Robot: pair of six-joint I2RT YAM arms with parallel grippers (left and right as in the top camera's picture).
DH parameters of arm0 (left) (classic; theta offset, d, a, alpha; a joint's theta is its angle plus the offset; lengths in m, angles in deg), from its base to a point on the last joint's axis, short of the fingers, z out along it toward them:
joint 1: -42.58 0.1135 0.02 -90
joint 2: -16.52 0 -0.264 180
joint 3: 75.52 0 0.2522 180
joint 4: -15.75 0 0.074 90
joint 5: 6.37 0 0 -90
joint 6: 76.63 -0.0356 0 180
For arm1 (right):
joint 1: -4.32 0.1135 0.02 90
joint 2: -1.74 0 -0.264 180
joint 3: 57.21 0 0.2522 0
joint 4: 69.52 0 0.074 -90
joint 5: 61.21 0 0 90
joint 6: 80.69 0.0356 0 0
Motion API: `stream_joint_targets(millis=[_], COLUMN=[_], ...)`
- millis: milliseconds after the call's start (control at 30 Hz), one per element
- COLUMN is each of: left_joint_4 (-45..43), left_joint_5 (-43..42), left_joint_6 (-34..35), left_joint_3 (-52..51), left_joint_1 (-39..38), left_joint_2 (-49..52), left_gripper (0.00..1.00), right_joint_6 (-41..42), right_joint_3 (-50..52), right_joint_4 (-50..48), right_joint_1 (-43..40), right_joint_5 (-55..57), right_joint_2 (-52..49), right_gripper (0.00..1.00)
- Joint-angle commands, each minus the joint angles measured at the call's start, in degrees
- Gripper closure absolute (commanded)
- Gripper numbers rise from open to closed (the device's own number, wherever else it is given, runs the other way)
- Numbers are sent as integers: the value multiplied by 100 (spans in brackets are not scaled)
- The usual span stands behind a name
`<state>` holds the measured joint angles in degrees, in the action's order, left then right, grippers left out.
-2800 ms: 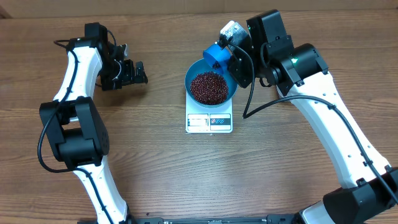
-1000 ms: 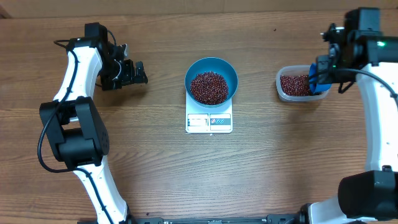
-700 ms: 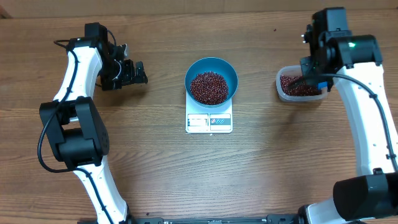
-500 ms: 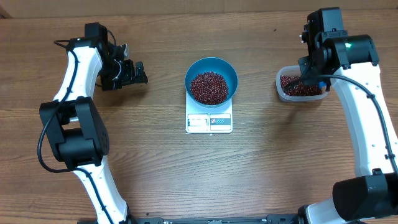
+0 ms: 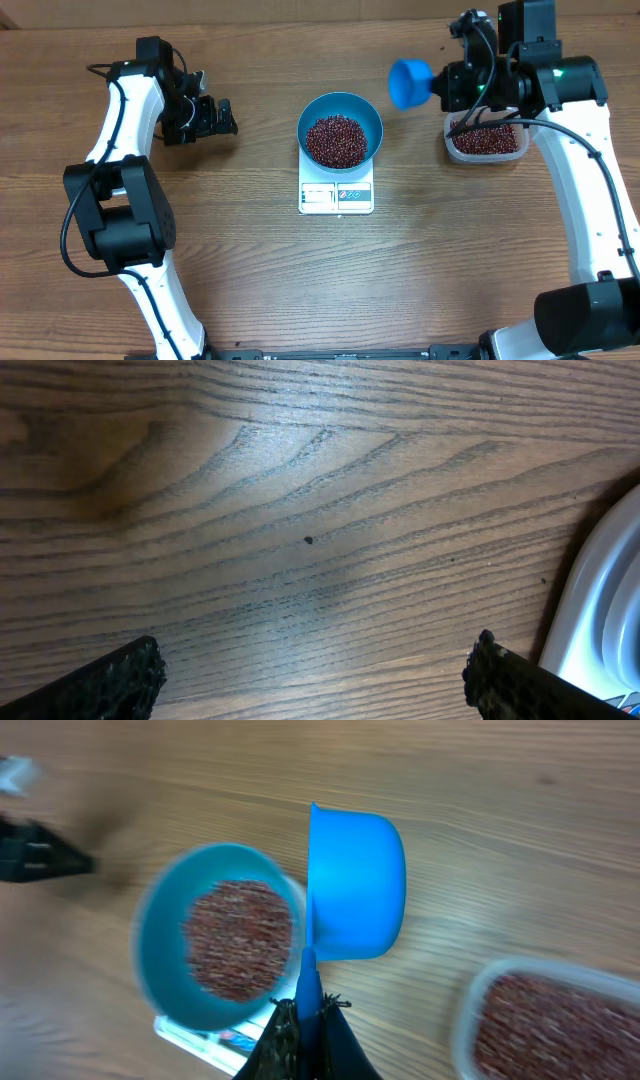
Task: Scoop item into bowl and weigh 150g on scale
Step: 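Carry the filled scoop over the blue bowl and pour beans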
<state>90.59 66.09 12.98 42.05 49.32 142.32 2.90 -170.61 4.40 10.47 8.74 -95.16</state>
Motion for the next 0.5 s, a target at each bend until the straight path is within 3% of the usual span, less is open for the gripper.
stream_joint_targets(millis=[0, 267, 467], left_joint_4=[-7, -7, -7], left_joint_5=[13, 13, 13], left_joint_6=[-87, -87, -87], left_joint_3=[44, 44, 44], left_joint_1=[-39, -39, -39], left_joint_2=[48, 48, 48], left_gripper=[1, 0, 0], right_joint_6=[42, -7, -914], right_joint_3=[-168, -168, -168], right_joint_4=[-197, -739, -564], right_joint_1=[103, 103, 120], right_joint_5=[-662, -673, -1311], right_joint_2=[142, 142, 140], right_gripper=[96, 96, 96])
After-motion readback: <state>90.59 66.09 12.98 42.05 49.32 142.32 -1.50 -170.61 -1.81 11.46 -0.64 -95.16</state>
